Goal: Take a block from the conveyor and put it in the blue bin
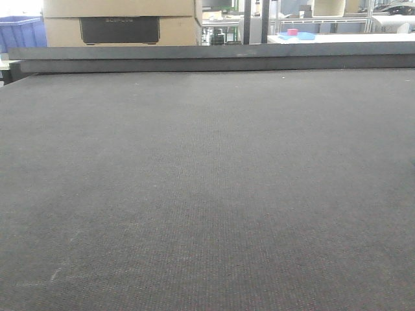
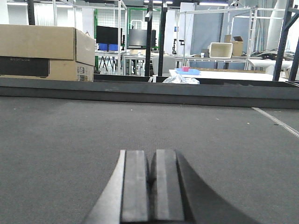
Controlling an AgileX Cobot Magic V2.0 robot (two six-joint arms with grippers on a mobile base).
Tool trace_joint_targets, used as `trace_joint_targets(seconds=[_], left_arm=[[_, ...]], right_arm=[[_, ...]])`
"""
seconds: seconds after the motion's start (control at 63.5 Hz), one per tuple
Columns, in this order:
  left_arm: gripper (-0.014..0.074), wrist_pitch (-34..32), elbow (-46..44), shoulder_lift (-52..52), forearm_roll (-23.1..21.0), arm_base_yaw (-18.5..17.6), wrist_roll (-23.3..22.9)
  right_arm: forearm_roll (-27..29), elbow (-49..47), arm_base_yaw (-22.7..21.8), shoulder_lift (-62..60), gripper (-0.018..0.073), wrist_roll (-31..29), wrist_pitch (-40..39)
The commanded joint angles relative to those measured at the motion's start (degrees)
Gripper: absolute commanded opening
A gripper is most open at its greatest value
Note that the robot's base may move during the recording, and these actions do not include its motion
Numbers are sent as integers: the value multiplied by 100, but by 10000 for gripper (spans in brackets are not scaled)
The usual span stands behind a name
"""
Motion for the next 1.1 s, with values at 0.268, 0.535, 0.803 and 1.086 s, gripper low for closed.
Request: trace_joint_targets(seconds=[0.268,0.535,0.803,1.086], left_arm=[[-111,-117,-13,-29,-18,16,5],[-111,-117,-13,-29,-18,16,5],[-111,-117,-13,-29,-18,16,5],[-111,-166,-13,-29,6,16,5]], right_arm=[[4,-3,-16,-18,-167,0,-120],[4,-3,-16,-18,-167,0,-120],[4,-3,-16,-18,-167,0,-120],[4,-3,-16,-18,-167,0,-120]])
